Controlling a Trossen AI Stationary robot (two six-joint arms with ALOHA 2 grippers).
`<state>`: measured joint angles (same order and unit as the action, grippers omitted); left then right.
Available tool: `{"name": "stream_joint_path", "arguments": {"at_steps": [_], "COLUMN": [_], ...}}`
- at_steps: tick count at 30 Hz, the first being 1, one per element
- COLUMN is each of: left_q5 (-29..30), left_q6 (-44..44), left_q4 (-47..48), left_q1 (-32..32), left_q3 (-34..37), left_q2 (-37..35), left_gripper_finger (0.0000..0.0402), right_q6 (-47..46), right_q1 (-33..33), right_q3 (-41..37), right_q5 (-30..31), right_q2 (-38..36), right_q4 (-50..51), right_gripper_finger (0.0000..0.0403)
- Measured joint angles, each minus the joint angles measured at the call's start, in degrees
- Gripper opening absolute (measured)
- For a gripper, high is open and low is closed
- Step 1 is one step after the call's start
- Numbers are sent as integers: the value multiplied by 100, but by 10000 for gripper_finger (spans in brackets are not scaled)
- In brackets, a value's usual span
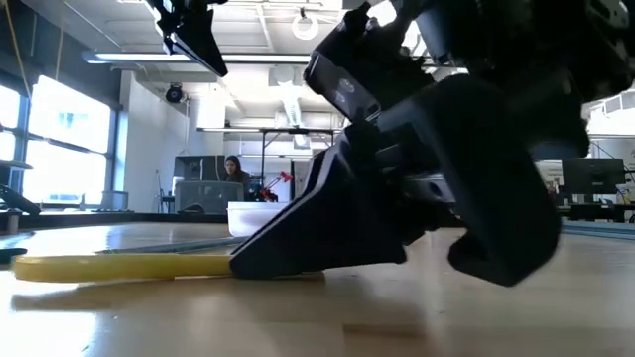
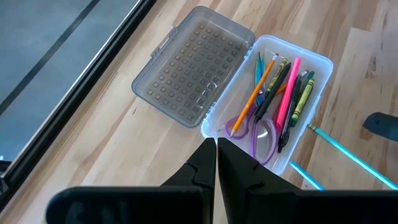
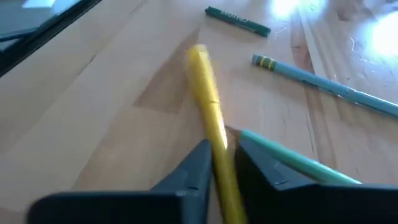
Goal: Pick & place school supplies into a supply box
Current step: Put the yellow pen into the black supply box
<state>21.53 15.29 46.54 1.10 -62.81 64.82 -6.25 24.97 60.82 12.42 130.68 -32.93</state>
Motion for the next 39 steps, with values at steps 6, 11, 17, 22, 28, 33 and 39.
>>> {"name": "stream_joint_path", "arguments": {"at_steps": [6, 11, 17, 22, 28, 33, 39], "left_q5": [-1, 1, 3, 3, 3, 3, 5], "left_q6": [-1, 0, 0, -2, -2, -2, -46], "left_q4": [9, 9, 0, 1, 33, 33, 31], "left_q1": [0, 0, 0, 0, 0, 0, 0], "left_q3": [0, 0, 0, 0, 0, 0, 0], "left_q2": [0, 0, 0, 0, 0, -2, -2], "left_gripper_finger": [53, 53, 53, 53, 53, 53, 53], "right_q6": [238, 947, 1761, 1990, 975, 913, 877], "right_q1": [-34, -64, -359, -909, -1730, -1956, -1985], "right_q3": [-48, -104, -67, -70, -94, -76, -72], "right_q5": [-348, -337, 674, 1770, 773, 348, 720], "right_q2": [-229, -1007, -2212, -2804, -2704, -2512, -2486], "right_q4": [-175, 282, 1128, 1909, 3353, 3694, 3408], "right_gripper_finger": [19, 22, 13, 31, 9, 20, 73]}}
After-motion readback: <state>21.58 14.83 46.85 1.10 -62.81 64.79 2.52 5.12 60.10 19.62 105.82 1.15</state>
